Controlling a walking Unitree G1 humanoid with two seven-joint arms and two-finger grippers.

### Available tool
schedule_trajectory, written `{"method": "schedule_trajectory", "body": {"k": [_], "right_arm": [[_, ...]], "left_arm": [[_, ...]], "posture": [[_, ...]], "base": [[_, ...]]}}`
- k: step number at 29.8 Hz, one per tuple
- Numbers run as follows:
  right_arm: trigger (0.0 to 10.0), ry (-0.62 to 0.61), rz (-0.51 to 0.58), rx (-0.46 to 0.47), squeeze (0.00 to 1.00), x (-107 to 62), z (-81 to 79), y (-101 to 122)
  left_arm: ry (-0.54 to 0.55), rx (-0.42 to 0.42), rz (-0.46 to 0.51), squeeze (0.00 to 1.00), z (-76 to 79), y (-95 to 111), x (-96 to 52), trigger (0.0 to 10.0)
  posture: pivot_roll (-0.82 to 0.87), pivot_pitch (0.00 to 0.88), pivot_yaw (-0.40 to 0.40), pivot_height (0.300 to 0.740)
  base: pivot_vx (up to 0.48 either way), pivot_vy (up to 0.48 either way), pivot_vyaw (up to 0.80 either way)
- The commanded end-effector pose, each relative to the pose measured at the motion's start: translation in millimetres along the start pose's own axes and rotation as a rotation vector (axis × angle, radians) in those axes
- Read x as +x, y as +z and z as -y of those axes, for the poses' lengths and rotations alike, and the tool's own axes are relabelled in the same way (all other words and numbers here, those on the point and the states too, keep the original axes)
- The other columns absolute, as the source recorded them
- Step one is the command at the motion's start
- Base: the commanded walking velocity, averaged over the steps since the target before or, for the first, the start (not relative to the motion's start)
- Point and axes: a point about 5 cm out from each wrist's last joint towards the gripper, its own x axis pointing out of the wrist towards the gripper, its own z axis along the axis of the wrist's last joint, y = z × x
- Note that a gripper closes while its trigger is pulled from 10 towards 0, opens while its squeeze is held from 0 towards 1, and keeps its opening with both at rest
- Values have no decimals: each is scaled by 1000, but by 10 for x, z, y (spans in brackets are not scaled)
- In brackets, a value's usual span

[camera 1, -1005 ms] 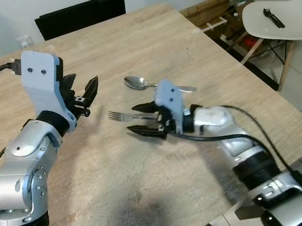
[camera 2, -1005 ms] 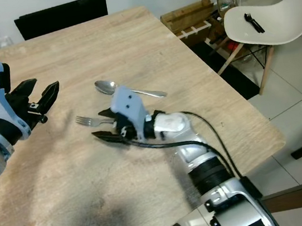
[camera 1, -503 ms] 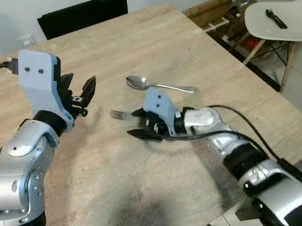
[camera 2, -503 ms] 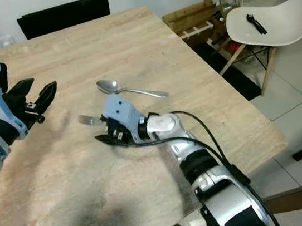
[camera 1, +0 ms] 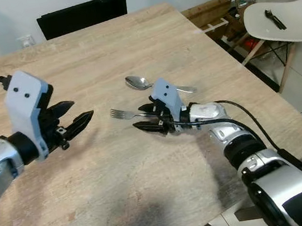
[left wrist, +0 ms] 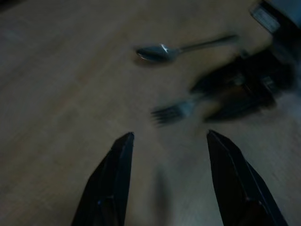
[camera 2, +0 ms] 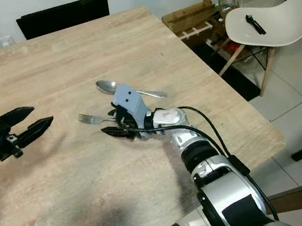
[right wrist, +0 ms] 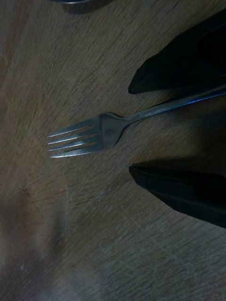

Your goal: Setting the table

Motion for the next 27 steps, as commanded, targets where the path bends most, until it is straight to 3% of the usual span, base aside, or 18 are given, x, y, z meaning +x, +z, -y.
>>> {"method": "schedule_trajectory", "body": {"k": [1,3,4,5,6,20,27], "right_arm": [[4275,48,-68,61,0,1,-84,-194],[4275,48,-68,61,0,1,-84,-194],[1059,63,-73,68,0,7,-100,-210],[1059,63,-73,68,0,7,-100,-210],[0,81,-77,85,0,10,-117,-229],[0,55,4,151,0,4,-46,-136],[0,-85,174,172,0,-70,144,140]], "left_arm": [[-105,3,-48,0,105,-51,-84,10000],[-105,3,-48,0,105,-51,-84,10000],[-128,3,-69,0,124,-76,-112,10000],[-128,3,-69,0,124,-76,-112,10000],[-139,-1,-83,0,132,-95,-134,10000],[-159,5,-92,0,123,-99,-178,10000],[-145,2,-69,0,118,-83,-156,10000]], "posture": [[86,146,48,740],[86,146,48,740],[86,147,48,740],[86,147,48,740],[88,147,45,740],[78,140,40,740],[68,130,34,740]], "base": [[0,0,0],[0,0,0],[0,0,0],[0,0,0],[0,0,0],[0,0,0],[0,0,0]]}}
